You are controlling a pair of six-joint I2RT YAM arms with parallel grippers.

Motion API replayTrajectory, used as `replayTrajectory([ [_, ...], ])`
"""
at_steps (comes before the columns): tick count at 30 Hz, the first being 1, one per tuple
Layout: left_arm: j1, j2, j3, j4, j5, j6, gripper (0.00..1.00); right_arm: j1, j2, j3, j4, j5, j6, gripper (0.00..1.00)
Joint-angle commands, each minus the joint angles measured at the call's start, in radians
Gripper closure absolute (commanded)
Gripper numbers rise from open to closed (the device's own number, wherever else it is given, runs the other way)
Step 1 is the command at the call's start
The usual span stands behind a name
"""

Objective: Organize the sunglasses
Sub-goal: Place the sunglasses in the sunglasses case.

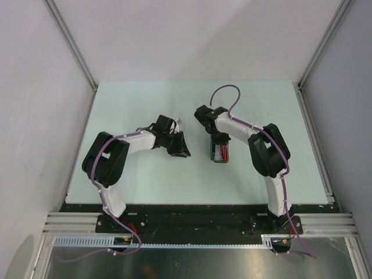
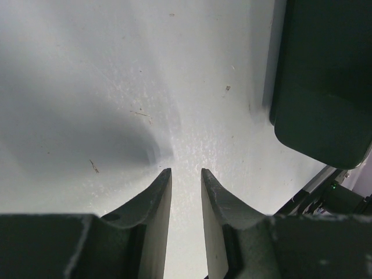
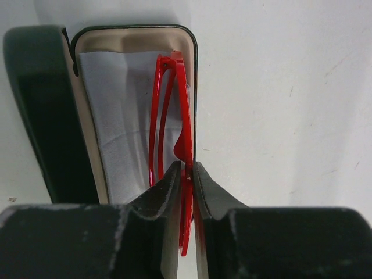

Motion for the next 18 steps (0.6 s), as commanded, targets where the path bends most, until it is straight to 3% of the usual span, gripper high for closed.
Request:
replayTrajectory([
  [1,0.005,-0.036,0.027,-0.001,0.02,0.024,0.68,-0.004,-0.025,0.025,0.014,-0.023,0.023,0.81],
  [5,0.007,-0.036,0.027,-0.001,0.02,0.022,0.68,-0.008,-0.044,0.027,0.019,-0.038,0.021,0.71],
  [18,0.005,-0.032,0.027,-0.002,0.02,0.022,0.68,-0.015,-0.131,0.013,0.019,-0.064,0.032,0.65],
])
